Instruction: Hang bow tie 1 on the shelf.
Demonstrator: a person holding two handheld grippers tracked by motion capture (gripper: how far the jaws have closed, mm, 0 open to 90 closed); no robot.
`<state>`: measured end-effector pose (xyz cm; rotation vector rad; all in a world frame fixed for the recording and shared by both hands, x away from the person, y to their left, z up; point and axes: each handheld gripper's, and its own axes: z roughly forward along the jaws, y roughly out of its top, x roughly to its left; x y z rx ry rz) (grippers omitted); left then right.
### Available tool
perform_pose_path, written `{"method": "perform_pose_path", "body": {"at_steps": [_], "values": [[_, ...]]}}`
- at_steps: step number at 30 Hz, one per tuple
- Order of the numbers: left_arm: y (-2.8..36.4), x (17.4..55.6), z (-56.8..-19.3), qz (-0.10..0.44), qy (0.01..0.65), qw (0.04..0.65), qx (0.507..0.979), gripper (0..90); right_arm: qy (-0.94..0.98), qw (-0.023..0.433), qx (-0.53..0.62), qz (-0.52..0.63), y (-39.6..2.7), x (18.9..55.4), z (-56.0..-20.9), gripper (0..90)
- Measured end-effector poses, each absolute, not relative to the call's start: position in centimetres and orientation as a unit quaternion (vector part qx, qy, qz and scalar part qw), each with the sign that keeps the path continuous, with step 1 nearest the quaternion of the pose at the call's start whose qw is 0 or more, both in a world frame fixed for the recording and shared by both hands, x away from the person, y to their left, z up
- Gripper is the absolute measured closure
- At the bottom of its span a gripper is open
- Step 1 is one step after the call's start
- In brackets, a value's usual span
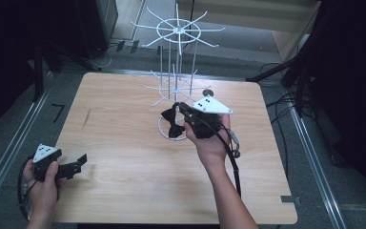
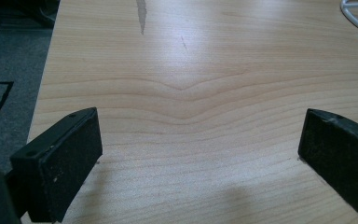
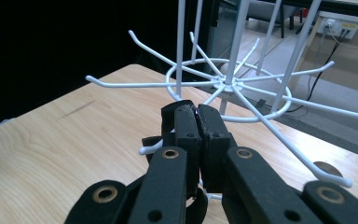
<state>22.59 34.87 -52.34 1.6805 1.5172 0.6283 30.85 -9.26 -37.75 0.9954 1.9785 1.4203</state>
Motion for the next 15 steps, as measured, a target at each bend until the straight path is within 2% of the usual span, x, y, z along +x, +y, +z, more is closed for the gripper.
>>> {"method": "perform_pose_path", "body": {"at_steps": [15], "values": [[34.9,22.6,-52.3,0.247,0.596,0.385,0.659,0.0,0.727,0.254,0.370,0.519,-8.9,31.6,-38.9,88.1]]}}
